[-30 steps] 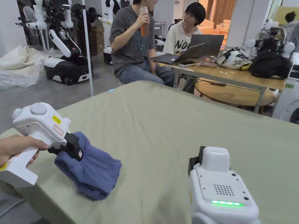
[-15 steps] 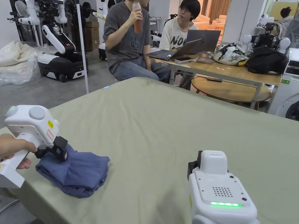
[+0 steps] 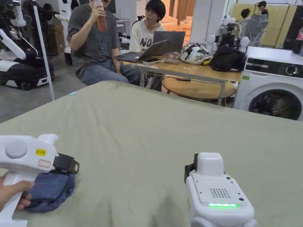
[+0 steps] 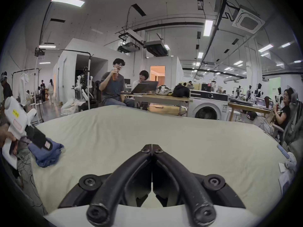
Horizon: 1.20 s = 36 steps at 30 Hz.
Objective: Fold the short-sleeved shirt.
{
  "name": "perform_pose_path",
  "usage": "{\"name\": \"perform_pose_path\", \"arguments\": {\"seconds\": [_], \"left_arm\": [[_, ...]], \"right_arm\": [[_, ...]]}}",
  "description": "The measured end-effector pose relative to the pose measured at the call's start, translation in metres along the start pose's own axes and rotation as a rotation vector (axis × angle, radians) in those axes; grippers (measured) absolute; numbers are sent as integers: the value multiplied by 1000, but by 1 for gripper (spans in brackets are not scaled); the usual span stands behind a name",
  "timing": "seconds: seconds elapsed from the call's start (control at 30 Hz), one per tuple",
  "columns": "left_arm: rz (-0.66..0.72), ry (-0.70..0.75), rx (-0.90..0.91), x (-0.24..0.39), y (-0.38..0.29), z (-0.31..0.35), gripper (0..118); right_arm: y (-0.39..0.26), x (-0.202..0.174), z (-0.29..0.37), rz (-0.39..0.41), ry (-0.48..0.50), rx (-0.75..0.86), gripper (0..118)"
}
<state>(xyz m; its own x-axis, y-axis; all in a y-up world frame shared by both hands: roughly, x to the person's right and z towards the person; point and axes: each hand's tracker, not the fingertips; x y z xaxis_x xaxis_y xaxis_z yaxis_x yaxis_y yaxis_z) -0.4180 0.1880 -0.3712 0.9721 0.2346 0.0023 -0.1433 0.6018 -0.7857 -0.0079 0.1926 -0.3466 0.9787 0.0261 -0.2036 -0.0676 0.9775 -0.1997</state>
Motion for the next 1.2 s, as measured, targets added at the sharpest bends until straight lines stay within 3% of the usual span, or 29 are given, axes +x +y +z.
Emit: {"name": "perform_pose_path", "arguments": {"seconds": [0.1,0.33,0.53,0.67,0.73,0.9,1.03,1.2], "left_arm": [[-26,7,27,61,-17,-25,60],[-127,-122,310,182,-28,-52,60],[-313,-83,533,271,-32,-51,60],[-335,-35,620,303,-34,-44,59],[-341,-45,647,309,-35,-39,54],[-329,-35,687,315,-34,-33,20],[-317,-70,681,311,-35,-35,2],[-308,-67,676,311,-44,-40,0]], "right_arm": [[-5,30,6,-10,-57,-17,0],[-17,108,29,-34,-202,-63,0],[-14,154,55,-72,-300,-39,0],[-13,169,64,-78,-328,-18,0],[-12,174,68,-91,-333,-9,0],[-13,181,72,-120,-352,12,0],[-15,178,74,-104,-362,26,0],[-14,171,74,-94,-354,33,0]]}}
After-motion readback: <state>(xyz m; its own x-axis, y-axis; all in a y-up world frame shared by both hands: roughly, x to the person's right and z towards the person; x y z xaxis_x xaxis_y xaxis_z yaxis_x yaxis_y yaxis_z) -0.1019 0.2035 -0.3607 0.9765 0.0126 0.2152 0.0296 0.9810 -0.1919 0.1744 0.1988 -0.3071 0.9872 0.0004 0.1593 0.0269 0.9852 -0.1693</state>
